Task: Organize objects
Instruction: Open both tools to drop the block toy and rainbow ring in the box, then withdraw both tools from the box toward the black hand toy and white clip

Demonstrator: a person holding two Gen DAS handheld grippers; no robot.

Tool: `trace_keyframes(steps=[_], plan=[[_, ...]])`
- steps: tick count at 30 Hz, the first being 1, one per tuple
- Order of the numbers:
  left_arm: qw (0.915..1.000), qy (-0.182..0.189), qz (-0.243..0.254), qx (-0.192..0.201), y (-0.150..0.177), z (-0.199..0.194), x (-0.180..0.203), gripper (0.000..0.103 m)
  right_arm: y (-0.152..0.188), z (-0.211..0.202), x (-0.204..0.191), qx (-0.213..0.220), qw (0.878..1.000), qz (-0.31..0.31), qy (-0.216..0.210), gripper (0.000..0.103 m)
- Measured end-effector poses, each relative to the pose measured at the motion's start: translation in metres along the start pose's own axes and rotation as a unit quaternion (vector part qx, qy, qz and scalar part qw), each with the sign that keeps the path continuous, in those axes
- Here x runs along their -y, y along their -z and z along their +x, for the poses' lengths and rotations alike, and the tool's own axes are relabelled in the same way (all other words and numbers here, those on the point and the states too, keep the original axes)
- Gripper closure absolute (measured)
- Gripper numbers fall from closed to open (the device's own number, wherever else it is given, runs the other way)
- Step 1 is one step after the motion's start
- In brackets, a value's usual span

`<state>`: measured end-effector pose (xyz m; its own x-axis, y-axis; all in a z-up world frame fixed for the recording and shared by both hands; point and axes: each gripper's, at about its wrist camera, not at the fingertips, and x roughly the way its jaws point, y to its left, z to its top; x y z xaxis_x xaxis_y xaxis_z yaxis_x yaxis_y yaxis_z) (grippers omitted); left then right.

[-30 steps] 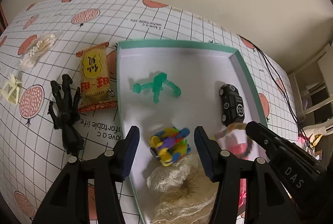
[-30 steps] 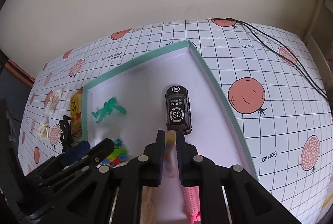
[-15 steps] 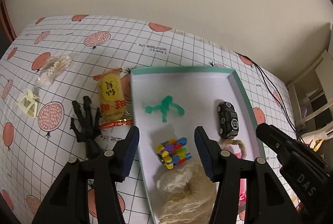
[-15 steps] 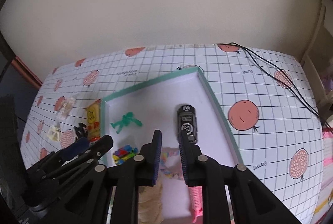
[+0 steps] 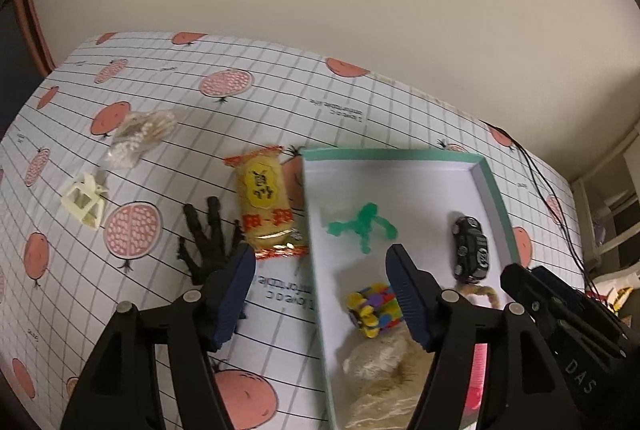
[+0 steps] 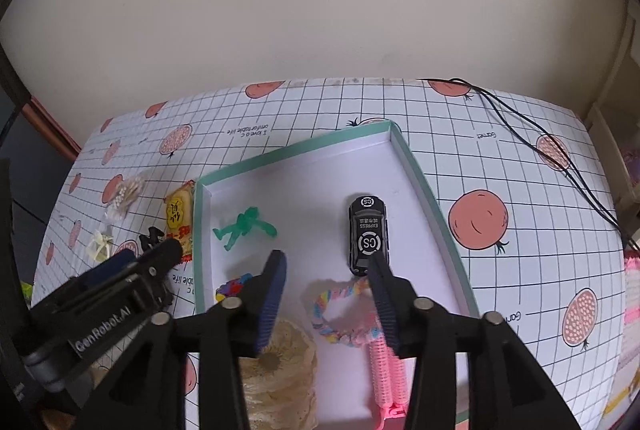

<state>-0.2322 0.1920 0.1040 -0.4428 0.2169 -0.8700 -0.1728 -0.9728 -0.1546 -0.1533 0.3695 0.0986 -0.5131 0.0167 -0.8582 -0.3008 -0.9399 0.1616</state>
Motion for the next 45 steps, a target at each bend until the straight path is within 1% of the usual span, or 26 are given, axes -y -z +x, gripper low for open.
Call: trace_keyframes(steps=[1,3,5,7,9,10,11,12,13,18,20,25,30,38,45], plan=[[1.0000,-0.005,0.001,0.002,-0.001,0.000,-0.002,0.033,0.000,0.000,-0.001,0.001,1.000,-0.002,0.000,0.044],[0.9999,-0.013,0.000,0.007,-0.002,-0.001,-0.006,0.033,0.000,0.000,-0.003,0.004,1.000,-0.005,0.000,0.038],[0.9998,-0.019,-0.004,0.010,-0.003,-0.001,-0.011,0.030,0.000,0.001,-0.005,0.006,1.000,-0.008,-0.002,0.033],[0.9996,-0.026,-0.006,0.014,-0.004,-0.002,-0.015,0.029,0.000,0.001,-0.008,0.007,1.000,-0.012,-0.003,0.025],[0.9993,-0.032,-0.009,0.017,-0.005,-0.002,-0.021,0.028,0.001,0.002,-0.009,0.007,1.000,-0.012,-0.005,0.021],[0.9992,-0.034,-0.010,0.019,-0.005,-0.002,-0.022,0.021,0.001,0.003,-0.009,0.008,1.000,-0.012,-0.006,0.015],[0.9989,-0.039,-0.012,0.021,-0.006,-0.001,-0.026,0.010,0.001,0.003,-0.010,0.010,1.000,-0.012,-0.005,0.011],[0.9987,-0.042,-0.013,0.023,-0.006,-0.001,-0.028,0.008,0.001,0.003,-0.010,0.013,1.000,-0.012,-0.003,0.004],[0.9985,-0.045,-0.015,0.026,-0.007,-0.002,-0.031,0.008,0.000,0.002,-0.011,0.016,1.000,-0.012,-0.001,0.001],[0.9979,-0.052,-0.027,0.029,-0.011,-0.001,-0.043,0.006,-0.001,0.003,-0.014,0.019,1.000,-0.015,0.003,0.000],[0.9976,-0.052,-0.033,0.031,-0.012,-0.002,-0.048,0.000,0.000,0.004,-0.015,0.020,1.000,-0.016,0.005,0.000],[0.9969,-0.050,-0.044,0.042,-0.017,-0.009,-0.059,0.000,-0.001,0.007,-0.020,0.018,1.000,-0.012,0.001,0.000],[0.9961,-0.050,-0.058,0.045,-0.021,-0.010,-0.078,0.000,-0.002,0.012,-0.030,0.013,1.000,-0.015,-0.008,0.000],[0.9924,-0.060,-0.088,0.061,-0.029,-0.020,-0.127,0.000,-0.004,0.022,-0.068,0.005,0.999,-0.036,-0.037,0.000],[0.9871,-0.081,-0.124,0.061,-0.030,-0.021,-0.179,0.000,0.000,0.034,-0.116,-0.003,0.996,-0.066,-0.056,0.000]])
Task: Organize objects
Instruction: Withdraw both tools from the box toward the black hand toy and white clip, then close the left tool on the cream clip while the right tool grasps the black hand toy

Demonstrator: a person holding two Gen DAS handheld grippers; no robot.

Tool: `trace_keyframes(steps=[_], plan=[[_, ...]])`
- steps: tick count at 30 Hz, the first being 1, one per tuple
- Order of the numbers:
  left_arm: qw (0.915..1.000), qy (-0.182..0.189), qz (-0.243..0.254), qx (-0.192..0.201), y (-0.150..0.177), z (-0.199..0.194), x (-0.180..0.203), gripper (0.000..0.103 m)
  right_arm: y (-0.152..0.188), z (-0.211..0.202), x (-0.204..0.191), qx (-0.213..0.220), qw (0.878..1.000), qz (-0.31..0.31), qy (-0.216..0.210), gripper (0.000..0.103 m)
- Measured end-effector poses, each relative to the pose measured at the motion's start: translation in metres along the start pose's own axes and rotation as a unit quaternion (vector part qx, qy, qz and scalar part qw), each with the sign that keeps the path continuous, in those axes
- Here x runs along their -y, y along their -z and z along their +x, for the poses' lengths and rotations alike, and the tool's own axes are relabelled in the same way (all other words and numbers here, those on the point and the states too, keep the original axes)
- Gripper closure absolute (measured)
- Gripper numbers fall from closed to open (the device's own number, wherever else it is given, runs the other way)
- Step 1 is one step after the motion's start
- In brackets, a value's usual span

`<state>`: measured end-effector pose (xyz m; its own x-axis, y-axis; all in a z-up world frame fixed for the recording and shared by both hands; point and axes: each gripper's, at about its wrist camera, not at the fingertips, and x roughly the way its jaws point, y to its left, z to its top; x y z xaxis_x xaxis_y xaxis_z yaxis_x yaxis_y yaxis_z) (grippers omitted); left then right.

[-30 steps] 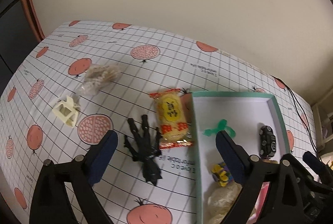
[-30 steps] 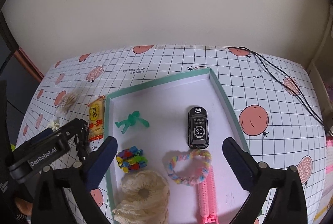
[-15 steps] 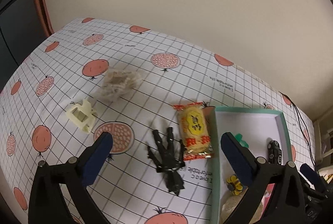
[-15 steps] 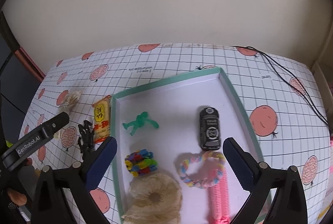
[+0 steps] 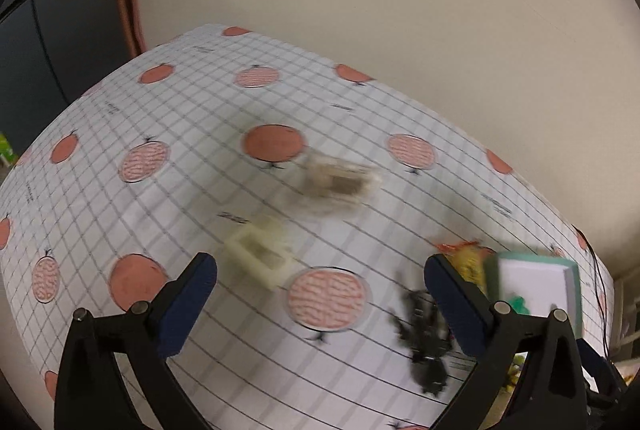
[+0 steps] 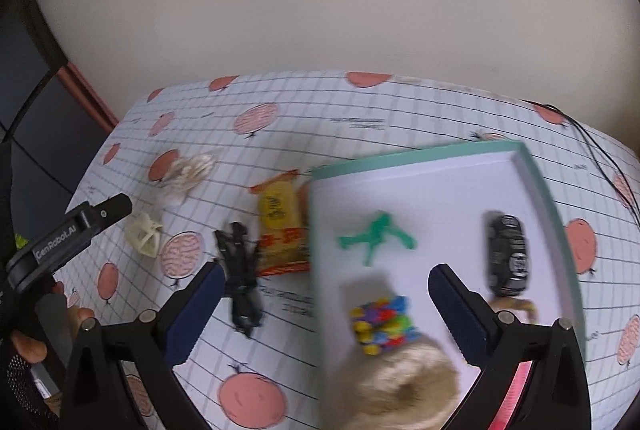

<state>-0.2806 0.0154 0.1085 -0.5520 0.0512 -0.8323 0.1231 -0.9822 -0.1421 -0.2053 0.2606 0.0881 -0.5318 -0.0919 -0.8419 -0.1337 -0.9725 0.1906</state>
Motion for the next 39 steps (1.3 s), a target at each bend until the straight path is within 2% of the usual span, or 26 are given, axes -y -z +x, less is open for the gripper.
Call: trace_keyframes(steps=[9,15,23,30,34,39], plan=[[0.9988,-0.022,-0.040,-0.017,-0.004,0.024,-0.060,0.000,0.008,0.039,-0.057,-0.036,0.998,-0.040,-0.011,0.000],[0.9977,0.009,-0.056,-0.038,-0.004,0.047,-0.081,0.000,0.016,0.062,-0.073,-0.057,0.997,-0.053,-0.010,0.000],[0.9991,0.024,-0.028,-0.020,-0.003,0.060,-0.071,0.000,0.024,0.085,-0.073,-0.079,0.995,-0.056,0.004,0.004],[0.9985,0.034,-0.020,-0.038,-0.003,0.081,-0.063,0.000,0.027,0.094,-0.075,-0.089,0.994,-0.059,0.006,0.015],[0.9995,0.020,-0.013,-0.021,-0.004,0.081,-0.058,0.000,0.027,0.096,-0.079,-0.087,0.994,-0.066,0.007,0.019],[0.9994,0.021,-0.012,-0.024,-0.003,0.087,-0.051,0.000,0.027,0.097,-0.087,-0.085,0.993,-0.081,0.015,0.024]])
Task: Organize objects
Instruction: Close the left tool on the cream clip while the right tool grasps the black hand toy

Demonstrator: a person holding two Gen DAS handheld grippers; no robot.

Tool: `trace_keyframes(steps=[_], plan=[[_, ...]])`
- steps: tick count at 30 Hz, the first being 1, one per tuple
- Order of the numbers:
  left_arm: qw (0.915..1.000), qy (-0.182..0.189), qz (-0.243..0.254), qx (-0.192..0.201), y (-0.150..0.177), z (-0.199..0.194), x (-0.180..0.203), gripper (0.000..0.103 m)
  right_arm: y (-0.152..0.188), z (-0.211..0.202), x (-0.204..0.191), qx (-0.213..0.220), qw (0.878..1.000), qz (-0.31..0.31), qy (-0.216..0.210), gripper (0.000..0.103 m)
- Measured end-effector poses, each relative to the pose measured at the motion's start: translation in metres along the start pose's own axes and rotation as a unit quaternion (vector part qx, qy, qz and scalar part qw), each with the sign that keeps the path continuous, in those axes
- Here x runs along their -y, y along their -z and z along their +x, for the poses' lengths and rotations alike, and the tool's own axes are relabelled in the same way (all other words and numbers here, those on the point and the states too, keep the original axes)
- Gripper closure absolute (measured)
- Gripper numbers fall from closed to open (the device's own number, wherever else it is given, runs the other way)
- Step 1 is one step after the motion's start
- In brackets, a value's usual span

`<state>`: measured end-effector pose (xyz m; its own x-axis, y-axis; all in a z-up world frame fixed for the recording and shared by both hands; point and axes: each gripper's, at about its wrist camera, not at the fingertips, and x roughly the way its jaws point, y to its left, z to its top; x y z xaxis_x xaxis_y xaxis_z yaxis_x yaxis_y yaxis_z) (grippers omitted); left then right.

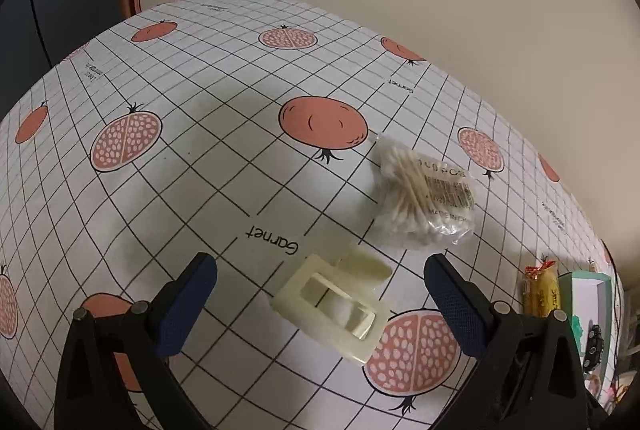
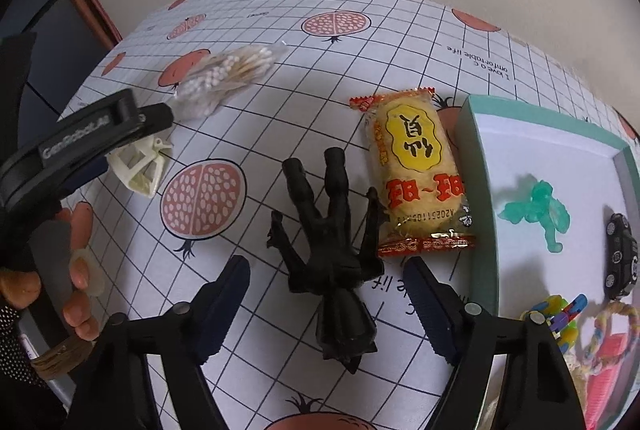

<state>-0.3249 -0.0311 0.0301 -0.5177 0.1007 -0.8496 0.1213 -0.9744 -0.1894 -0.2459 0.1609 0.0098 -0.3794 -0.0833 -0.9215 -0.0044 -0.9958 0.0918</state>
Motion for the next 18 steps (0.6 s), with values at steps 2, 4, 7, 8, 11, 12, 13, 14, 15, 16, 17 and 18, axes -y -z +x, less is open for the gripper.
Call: trace_keyframes(steps=[2,4,7,8,11,12,13,14,15,16,17,18], plan=[[1.0000,-0.004,0.006,-0.001,0.0010,0.0027,0.0031,0.008,-0.0007,-0.0004,-0.0020,0.002,1.000,-0.003,0.003,0.028],[0.9999,-0.008,0.012,-0.008,0.0027,0.0063,0.0053,0.018,-0.0011,-0.0014,-0.0029,0.003,1.000,-0.007,0.008,0.035],[0.9994,-0.023,0.027,-0.004,0.0040,0.0064,0.0090,0.029,-0.0011,-0.0009,-0.0039,0.004,1.000,-0.013,0.015,0.046],[0.9993,-0.023,0.030,-0.004,0.0039,0.0065,0.0097,0.034,-0.0013,-0.0003,-0.0054,0.005,1.000,-0.017,0.017,0.050],[0.9984,-0.036,0.044,-0.005,0.0040,0.0061,0.0115,0.047,0.0000,-0.0011,-0.0038,0.005,1.000,-0.018,0.020,0.055],[0.9983,-0.034,0.047,-0.008,0.0039,0.0060,0.0111,0.047,0.0006,-0.0016,-0.0034,0.004,1.000,-0.017,0.019,0.056],[0.9983,-0.031,0.049,-0.010,0.0041,0.0055,0.0104,0.047,0.0001,-0.0008,-0.0033,0.004,1.000,-0.017,0.019,0.056],[0.9983,-0.029,0.050,-0.011,0.0045,0.0048,0.0096,0.047,0.0006,-0.0011,-0.0029,0.003,1.000,-0.016,0.019,0.056],[0.9981,-0.030,0.052,-0.013,0.0048,0.0040,0.0093,0.047,0.0012,-0.0018,-0.0028,0.002,1.000,-0.017,0.019,0.056],[0.9978,-0.032,0.055,-0.018,0.0042,0.0041,0.0095,0.047,0.0014,-0.0021,-0.0029,0.000,1.000,-0.018,0.019,0.056],[0.9977,-0.031,0.056,-0.022,0.0035,0.0042,0.0096,0.047,0.0022,-0.0027,-0.0030,0.000,1.000,-0.019,0.019,0.056],[0.9977,-0.030,0.055,-0.027,0.0028,0.0042,0.0089,0.047,0.0022,-0.0027,-0.0028,-0.001,1.000,-0.018,0.018,0.056]])
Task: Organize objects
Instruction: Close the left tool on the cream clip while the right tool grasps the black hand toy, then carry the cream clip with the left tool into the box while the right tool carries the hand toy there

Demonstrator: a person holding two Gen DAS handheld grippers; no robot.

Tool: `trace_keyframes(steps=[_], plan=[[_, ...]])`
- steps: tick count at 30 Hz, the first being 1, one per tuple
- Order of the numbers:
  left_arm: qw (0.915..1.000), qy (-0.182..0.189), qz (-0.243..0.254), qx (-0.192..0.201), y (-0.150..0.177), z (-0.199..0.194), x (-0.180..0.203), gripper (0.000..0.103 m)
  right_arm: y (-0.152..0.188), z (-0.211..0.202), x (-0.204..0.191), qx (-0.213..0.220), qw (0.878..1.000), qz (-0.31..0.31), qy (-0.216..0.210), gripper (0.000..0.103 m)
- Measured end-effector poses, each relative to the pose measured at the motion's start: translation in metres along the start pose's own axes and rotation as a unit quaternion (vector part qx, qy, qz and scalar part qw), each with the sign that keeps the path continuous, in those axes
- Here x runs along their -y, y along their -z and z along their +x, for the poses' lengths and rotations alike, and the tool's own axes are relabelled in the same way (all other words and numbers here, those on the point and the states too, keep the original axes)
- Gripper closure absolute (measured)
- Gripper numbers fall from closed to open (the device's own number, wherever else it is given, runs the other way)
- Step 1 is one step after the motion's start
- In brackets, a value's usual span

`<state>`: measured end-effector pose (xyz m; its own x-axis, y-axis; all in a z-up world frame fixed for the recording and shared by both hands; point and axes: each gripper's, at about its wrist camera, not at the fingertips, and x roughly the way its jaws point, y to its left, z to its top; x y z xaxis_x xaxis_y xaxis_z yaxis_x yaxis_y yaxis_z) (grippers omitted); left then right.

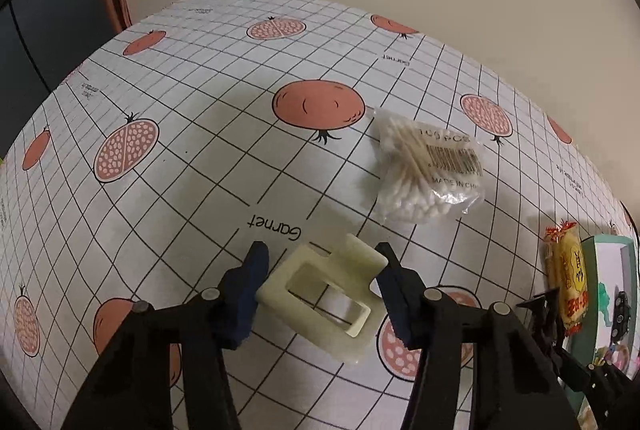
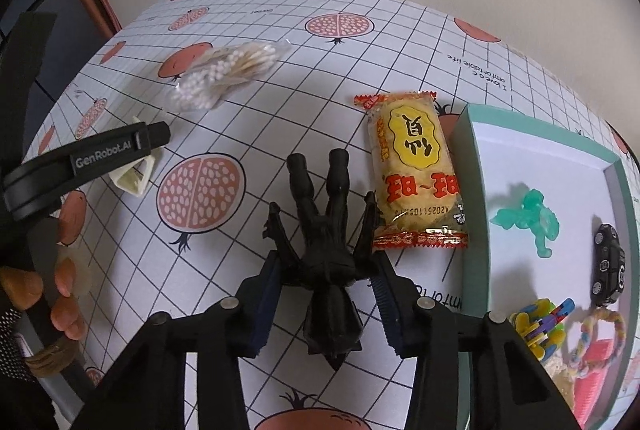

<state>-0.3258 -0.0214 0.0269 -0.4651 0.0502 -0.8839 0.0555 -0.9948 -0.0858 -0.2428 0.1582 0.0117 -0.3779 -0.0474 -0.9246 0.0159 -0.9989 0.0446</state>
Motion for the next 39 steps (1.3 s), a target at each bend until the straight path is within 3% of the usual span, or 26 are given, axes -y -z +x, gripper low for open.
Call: trace_keyframes(steps=[7,39], plan=[[0.9998,0.003,-0.006,-0.016,-0.001,-0.004,-0.003,0.047,0.000,-0.007,0.002,0.002,1.000,0.003,-0.010,0.056],[0.9995,0.006,0.003,0.030,-0.015,-0.064,0.014,0.047,-0.002,-0.049,0.027,0.036,0.999,0.018,-0.018,0.056]])
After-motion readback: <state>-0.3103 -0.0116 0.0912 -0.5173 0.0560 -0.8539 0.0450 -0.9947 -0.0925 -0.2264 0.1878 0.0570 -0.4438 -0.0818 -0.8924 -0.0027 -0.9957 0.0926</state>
